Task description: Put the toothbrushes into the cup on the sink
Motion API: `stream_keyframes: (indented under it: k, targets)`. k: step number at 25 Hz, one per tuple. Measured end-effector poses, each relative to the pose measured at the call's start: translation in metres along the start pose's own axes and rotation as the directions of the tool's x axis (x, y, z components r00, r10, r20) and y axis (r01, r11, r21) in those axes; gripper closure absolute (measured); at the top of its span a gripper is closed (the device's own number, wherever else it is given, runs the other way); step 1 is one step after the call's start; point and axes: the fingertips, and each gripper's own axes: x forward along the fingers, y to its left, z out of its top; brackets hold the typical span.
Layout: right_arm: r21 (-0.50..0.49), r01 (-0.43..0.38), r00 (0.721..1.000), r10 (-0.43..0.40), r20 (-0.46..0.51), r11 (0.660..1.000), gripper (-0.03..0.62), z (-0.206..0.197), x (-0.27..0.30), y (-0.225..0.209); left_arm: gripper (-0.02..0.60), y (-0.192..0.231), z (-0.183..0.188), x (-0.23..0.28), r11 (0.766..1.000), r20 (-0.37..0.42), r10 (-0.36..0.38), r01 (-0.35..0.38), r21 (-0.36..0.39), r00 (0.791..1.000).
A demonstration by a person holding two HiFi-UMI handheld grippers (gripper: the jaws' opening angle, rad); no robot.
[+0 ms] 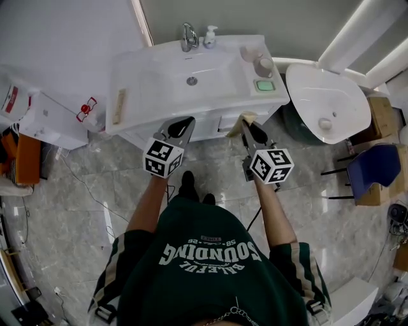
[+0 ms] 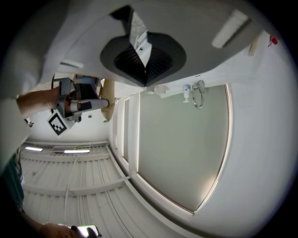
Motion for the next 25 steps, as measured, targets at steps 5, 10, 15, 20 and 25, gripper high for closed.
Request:
stream_keyframes:
  k: [5, 10, 15, 20, 25]
  targets:
    - [0.005, 0.007, 1.0, -0.007, -0.011, 1.0, 0.563, 0.002, 0.019, -0.018, 0.531, 0.009, 0.0, 0.027, 1.0, -0.01, -0.02, 0.02, 0.0, 1.0]
    - [0.009, 0.012, 1.0, -0.012, -0.008, 1.0, 0.563, 0.008, 0.051, -0.033, 0.531, 0.032, -0.002, 0.061, 0.999, -0.014, -0.045, 0.044, -0.008, 0.999]
    - [0.006, 0.013, 1.0, -0.013, -0.021, 1.0, 0.563, 0.017, 0.1, -0.05, 0.531, 0.069, 0.009, 0.105, 0.998, 0.002, -0.068, 0.068, -0.012, 0.998]
    - [-0.002, 0.024, 0.999, -0.024, -0.035, 1.0, 0.563, 0.033, 0.166, -0.066, 0.531, 0.117, 0.018, 0.15, 0.995, -0.001, -0.098, 0.098, -0.013, 0.995]
    - [-0.006, 0.033, 0.999, -0.033, -0.032, 0.999, 0.563, 0.054, 0.231, -0.072, 0.531, 0.164, 0.027, 0.18, 0.991, -0.009, -0.131, 0.131, 0.002, 0.991]
